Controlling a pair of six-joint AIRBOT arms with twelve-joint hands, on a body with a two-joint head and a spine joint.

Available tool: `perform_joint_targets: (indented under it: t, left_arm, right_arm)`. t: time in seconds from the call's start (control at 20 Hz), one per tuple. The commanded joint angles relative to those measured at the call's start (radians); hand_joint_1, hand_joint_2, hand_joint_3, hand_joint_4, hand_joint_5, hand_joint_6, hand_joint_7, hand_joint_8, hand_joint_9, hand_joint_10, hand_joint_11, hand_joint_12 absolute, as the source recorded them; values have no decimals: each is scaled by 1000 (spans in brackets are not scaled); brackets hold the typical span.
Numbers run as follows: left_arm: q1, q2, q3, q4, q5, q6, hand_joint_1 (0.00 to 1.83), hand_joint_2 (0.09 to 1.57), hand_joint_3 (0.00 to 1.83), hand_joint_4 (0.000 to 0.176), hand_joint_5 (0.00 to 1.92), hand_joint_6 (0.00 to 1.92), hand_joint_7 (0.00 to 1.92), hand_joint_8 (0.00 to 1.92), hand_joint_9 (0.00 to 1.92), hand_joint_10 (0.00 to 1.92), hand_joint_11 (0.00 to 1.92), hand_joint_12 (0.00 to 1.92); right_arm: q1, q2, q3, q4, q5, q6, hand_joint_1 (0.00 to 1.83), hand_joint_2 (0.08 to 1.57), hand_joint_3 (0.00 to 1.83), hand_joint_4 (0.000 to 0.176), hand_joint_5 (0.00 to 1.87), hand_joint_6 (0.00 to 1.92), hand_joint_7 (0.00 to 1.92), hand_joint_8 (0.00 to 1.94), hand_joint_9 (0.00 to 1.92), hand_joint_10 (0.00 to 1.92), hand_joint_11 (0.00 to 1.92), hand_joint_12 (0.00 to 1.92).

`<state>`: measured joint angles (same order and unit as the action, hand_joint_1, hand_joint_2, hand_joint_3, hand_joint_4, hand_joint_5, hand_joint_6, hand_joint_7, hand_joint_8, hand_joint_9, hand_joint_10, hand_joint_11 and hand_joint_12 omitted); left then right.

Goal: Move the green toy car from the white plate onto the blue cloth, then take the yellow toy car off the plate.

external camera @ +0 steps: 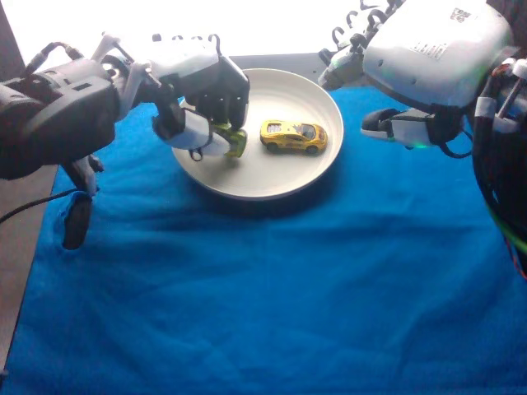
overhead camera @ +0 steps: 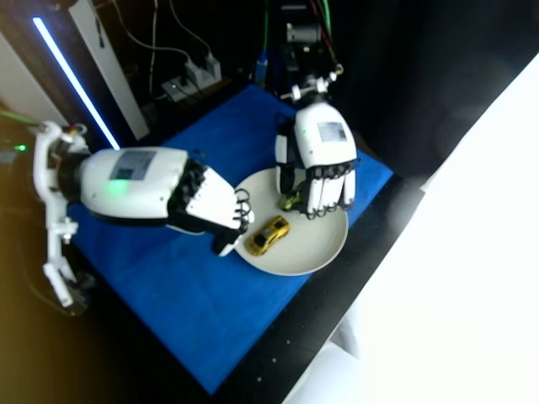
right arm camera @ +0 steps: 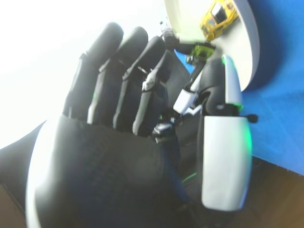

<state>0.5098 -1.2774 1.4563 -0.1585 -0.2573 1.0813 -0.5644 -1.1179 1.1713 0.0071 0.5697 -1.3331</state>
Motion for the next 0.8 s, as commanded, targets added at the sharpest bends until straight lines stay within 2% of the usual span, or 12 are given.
perform_joint_targets:
  t: [0.0,0.05,0.15,0.2,0.25,0.3,0.35,0.45,0.5,0.55,0.6,0.75]
  left_arm:
    - [1,17,-15,1,-128,1,1363,1159,0,0,813,1187,977,1065,754,1372,229,1708]
    - [6,44,-47,2,-154,2,1353,1181,4,0,805,1208,911,1182,694,1449,168,1801]
    - [14,81,-92,17,-191,2,1348,1196,2,0,772,1220,879,1241,692,1495,186,1904]
    - [21,111,-128,26,-221,2,1213,1209,3,0,764,1224,851,1334,633,1375,113,1917]
    - [26,128,-150,32,-240,2,1317,1211,1,0,750,1217,836,1309,680,1502,227,1905]
    - [35,154,-182,40,-267,2,1335,1225,3,0,712,1215,794,1361,690,1587,466,1898]
    - [43,180,-211,50,-293,2,1342,1222,0,0,729,1207,800,1374,688,1580,531,1882]
    - [64,243,-293,76,-367,2,1352,1204,0,0,774,1125,844,1357,726,1544,507,1891]
    - [75,270,-322,84,-393,2,1349,1208,0,0,751,1164,843,1349,707,1532,465,1848]
    - [89,294,-353,91,-420,2,1356,1187,0,0,767,1173,883,1241,767,1450,553,1775]
    - [112,339,-405,100,-465,2,1364,1171,0,0,819,1019,911,1199,811,1503,628,1891]
    - [200,437,-525,115,-571,2,1343,1211,1,0,750,1190,821,1313,693,1559,468,1818]
  right_arm:
    - [16,-1,-4,-2,118,-5,1179,1022,0,0,852,106,713,878,613,1222,420,1689]
    - [16,-1,-4,-2,118,-5,1161,1028,1,0,838,110,712,851,614,1179,420,1665]
    - [16,-1,-4,-1,118,-5,1154,1028,0,0,822,117,734,767,622,1133,418,1651]
    - [16,-1,-4,0,118,-5,1161,1021,0,0,824,119,740,766,622,1137,417,1652]
    - [16,-1,-4,1,118,-5,1160,1019,0,0,823,117,738,780,614,1165,416,1668]
    - [16,-1,-5,1,118,-5,1157,1020,0,0,816,106,737,753,606,1129,395,1641]
    - [16,-1,-5,2,118,-5,1152,1019,0,0,819,99,736,742,598,1133,388,1647]
    - [16,-1,-7,4,118,-5,1151,1014,0,0,830,91,756,732,623,1136,424,1636]
    - [16,-1,-7,6,118,-5,1150,1015,0,0,829,89,761,737,633,1143,438,1640]
    - [16,-1,-7,6,118,-5,1141,1016,0,0,832,88,754,735,621,1139,424,1633]
    - [16,-1,-7,6,118,-5,1160,1010,0,0,837,89,764,741,635,1147,438,1640]
    - [16,-1,-8,9,118,-5,1116,1026,2,0,814,73,703,767,570,1170,368,1643]
